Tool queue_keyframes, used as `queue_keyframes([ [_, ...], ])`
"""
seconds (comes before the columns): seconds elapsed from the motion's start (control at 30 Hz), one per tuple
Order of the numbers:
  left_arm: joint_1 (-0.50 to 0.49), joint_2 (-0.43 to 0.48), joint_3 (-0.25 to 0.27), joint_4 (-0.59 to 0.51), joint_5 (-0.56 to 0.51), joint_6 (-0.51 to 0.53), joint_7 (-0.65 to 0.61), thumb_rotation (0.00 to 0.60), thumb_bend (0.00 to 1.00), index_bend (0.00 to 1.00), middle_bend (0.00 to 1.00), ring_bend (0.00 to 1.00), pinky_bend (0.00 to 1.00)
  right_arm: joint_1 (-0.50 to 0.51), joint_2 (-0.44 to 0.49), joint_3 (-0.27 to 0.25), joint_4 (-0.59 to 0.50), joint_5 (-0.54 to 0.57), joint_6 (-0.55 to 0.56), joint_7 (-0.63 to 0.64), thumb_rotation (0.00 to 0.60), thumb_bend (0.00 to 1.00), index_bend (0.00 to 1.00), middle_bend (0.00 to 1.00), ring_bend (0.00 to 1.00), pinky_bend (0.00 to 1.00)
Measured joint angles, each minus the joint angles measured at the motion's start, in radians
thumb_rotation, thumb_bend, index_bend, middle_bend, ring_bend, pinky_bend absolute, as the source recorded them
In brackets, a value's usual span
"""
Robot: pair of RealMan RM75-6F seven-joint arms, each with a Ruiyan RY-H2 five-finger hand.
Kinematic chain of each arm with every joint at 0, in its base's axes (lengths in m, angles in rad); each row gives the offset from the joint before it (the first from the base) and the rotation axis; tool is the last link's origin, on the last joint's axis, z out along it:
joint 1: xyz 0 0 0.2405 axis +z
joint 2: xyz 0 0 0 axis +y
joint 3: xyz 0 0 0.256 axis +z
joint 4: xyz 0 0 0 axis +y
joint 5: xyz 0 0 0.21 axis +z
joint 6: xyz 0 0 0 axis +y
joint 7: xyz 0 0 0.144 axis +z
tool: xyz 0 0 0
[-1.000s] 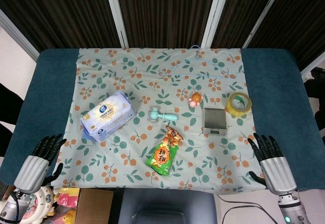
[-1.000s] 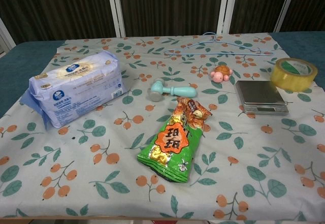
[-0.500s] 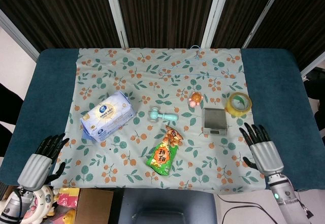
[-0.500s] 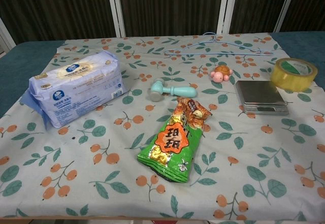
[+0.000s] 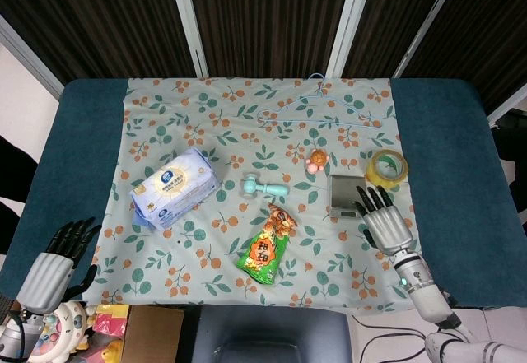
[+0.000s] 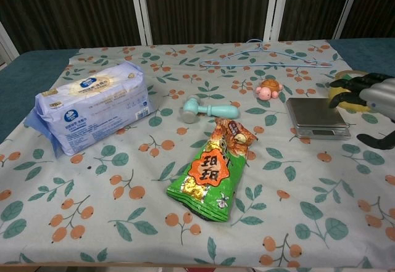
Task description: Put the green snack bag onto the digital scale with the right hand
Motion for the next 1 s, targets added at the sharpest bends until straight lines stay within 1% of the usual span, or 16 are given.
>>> queue_keyframes([
  [0.13, 0.003, 0.000, 0.001, -0.001, 0.003, 0.006, 0.004, 0.600, 0.48, 0.00, 0.00, 0.00, 0.10, 0.018, -0.032, -0.015, 0.009, 0.004, -0.014, -0.027, 0.600, 0.53, 0.33, 0.00, 0.00, 0.00],
  [0.33, 0.006, 0.004, 0.004, -0.003, 0.009, 0.013, 0.001, 0.600, 0.48, 0.00, 0.00, 0.00, 0.10, 0.037, -0.063, -0.021, 0.016, 0.032, -0.029, -0.073, 0.600, 0.53, 0.33, 0.00, 0.00, 0.00],
  [1.0, 0.010, 0.011, 0.005, -0.004, 0.017, 0.024, -0.011, 0.600, 0.48, 0.00, 0.00, 0.01, 0.10, 0.075, -0.094, -0.027, 0.007, 0.137, -0.042, -0.164, 0.600, 0.53, 0.34, 0.00, 0.00, 0.00],
])
